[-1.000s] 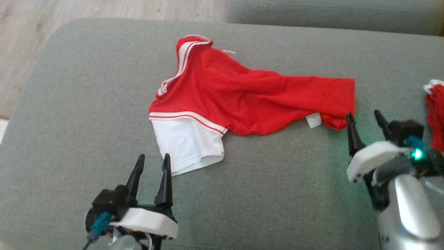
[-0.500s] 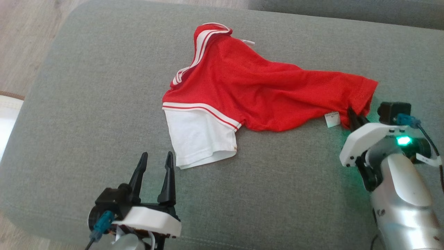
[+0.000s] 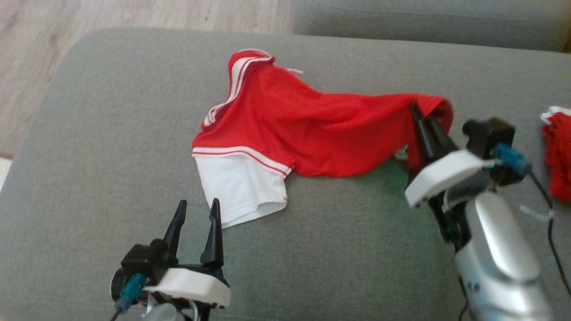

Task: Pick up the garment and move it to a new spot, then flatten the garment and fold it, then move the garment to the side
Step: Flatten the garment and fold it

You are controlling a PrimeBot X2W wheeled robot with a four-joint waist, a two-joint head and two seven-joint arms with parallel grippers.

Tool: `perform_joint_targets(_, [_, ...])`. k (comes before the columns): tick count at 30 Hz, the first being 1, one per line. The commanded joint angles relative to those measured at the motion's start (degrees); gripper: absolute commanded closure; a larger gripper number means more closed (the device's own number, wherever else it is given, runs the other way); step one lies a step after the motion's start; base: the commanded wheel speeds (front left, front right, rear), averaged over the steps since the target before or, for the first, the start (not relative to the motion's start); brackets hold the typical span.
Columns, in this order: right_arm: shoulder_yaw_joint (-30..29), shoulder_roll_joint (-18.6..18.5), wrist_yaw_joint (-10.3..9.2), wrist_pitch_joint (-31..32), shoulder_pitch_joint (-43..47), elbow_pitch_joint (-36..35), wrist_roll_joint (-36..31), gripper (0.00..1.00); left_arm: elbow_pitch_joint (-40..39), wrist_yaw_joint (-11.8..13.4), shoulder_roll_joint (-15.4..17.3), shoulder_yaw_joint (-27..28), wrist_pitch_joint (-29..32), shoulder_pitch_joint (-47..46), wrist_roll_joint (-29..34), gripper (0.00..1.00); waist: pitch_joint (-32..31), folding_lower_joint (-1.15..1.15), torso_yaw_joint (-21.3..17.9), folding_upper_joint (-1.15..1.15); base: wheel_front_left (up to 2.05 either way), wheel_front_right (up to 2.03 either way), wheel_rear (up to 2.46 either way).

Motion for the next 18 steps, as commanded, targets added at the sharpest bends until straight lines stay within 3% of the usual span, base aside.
perform_joint_targets(1, [1.55,0.75,0.37,0.43,1.19,-3.35,0.57,1.0,-1.75,0.62,1.1,1.91,-0.12,-0.75,0.27,0.0,-1.3,0.0,-1.27,0.0,0.0,0.0,0.0])
perform_joint_targets(12, [5.41,1.37,0.37,10.48,23.37,-32.47,3.9,1.0,-3.62,1.99,3.02,2.98,0.19,2.27,-0.6,0.0,-4.55,0.0,-4.72,0.0,0.0,0.0,0.0])
perform_joint_targets(15, [6.86,1.39,0.37,13.67,28.01,-36.82,4.71,1.0,-3.97,2.05,3.21,3.06,0.15,2.71,-0.75,0.0,-4.74,0.0,-5.13,0.0,0.0,0.0,0.0])
perform_joint_targets(18, [7.15,1.4,0.37,15.91,31.12,-36.86,3.86,1.0,-4.16,2.01,3.16,2.88,0.14,2.71,-0.75,0.0,-4.64,0.0,-5.17,0.0,0.0,0.0,0.0])
